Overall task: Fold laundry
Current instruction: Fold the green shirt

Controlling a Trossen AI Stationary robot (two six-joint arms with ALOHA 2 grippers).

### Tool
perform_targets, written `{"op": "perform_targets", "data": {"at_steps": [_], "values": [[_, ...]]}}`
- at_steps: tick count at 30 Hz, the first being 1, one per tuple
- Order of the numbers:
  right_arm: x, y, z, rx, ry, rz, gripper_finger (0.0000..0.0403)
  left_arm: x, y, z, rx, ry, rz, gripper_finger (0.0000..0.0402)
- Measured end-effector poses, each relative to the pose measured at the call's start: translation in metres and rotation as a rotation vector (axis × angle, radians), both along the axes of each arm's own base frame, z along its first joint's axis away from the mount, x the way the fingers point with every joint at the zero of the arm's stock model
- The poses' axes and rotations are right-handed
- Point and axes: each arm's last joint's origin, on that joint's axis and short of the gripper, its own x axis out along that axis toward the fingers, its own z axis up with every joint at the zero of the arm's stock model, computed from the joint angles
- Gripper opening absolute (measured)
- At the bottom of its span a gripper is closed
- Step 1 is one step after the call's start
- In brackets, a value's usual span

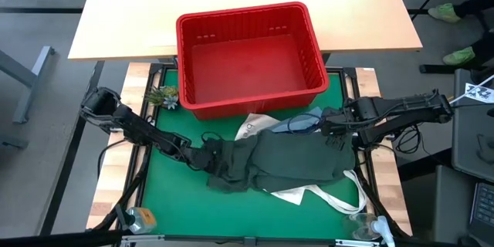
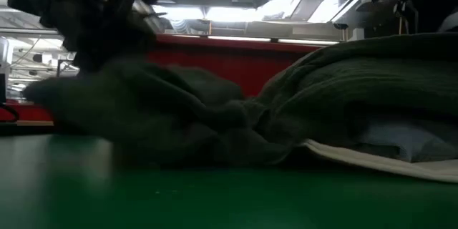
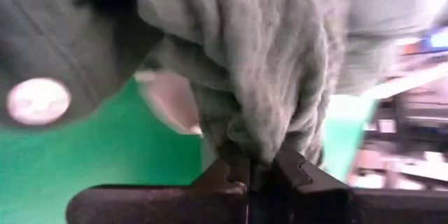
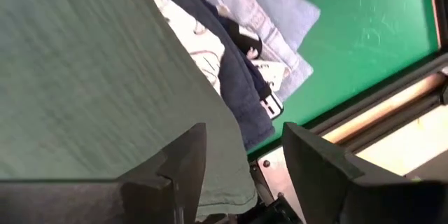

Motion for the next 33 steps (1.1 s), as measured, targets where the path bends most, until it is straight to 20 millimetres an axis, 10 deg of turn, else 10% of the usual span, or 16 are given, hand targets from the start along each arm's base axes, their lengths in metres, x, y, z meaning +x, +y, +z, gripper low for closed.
{"op": "perform_targets", "data": {"at_steps": [13, 21, 33], "values": [[0.003, 0.0, 0.028, 0.005, -0.116, 0.002, 0.0188, 0.022, -0.002, 0.043, -0.106, -0.446, 0.075, 0.0007], [0.004, 0.0, 0.043, 0.005, -0.159, 0.064, 0.0188, 0.053, 0.004, 0.105, 0.079, -0.653, 0.058, 0.0007], [0.001, 0.0, 0.08, 0.019, -0.3, 0.09, 0.0188, 0.112, 0.018, 0.152, 0.268, -0.637, 0.028, 0.0007]]}}
